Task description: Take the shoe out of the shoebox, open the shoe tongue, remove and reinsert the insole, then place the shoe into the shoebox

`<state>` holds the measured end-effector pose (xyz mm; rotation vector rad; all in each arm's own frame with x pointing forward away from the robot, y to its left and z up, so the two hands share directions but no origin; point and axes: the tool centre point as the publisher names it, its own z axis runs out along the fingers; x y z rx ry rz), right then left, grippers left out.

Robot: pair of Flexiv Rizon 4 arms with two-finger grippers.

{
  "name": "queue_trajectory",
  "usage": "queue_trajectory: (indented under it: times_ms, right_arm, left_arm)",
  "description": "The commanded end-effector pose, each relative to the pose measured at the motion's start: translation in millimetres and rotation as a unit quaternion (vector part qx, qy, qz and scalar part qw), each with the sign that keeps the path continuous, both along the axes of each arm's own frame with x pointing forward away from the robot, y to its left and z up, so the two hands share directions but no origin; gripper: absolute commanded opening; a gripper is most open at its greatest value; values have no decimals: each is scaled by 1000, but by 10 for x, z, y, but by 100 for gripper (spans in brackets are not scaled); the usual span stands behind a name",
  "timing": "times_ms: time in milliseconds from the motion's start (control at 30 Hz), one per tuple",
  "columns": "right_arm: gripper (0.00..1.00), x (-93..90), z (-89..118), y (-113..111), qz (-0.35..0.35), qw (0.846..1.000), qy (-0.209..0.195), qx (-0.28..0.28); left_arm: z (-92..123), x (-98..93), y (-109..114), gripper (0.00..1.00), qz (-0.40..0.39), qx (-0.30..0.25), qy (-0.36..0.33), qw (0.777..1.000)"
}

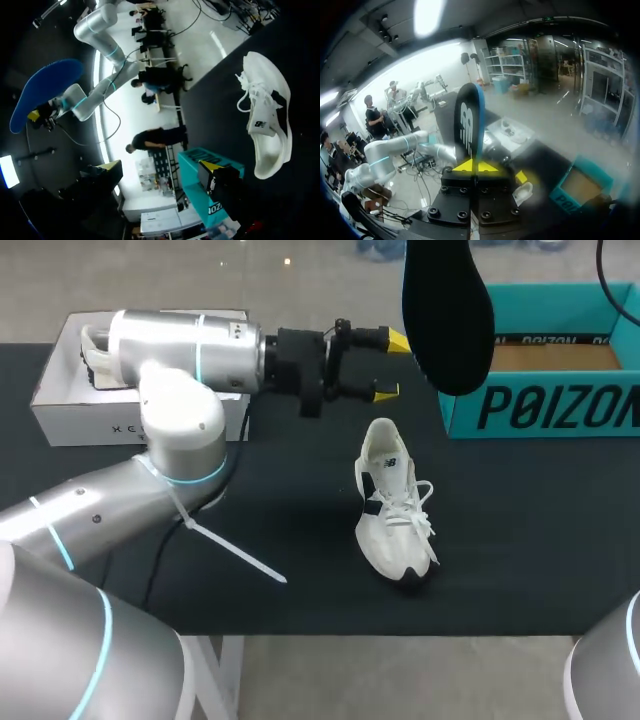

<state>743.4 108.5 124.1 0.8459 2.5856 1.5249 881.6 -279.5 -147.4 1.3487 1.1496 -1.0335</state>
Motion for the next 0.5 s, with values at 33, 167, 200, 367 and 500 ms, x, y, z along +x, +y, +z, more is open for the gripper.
queue_trajectory:
  times_ms: [33,167,200,367,500]
  right_arm:
    - [0,18,-1,11,0,1000,1,-1]
    - [0,18,-1,11,0,1000,1,-1]
    - [0,18,-1,11,0,1000,1,-1]
    - [0,18,-1,11,0,1000,1,-1]
    - [0,18,-1,11,0,1000,1,-1]
  left_arm:
    - [-56,-7,-38,100,9,-22,-4,1000]
    - [-26,62,-22,100,-2,-30,-6,1000]
    - [-12,88,-23,100,-6,-28,-4,1000]
    - [91,195,-13,100,-28,-43,-5,999]
    - [127,252,20,100,-27,-38,-17,999]
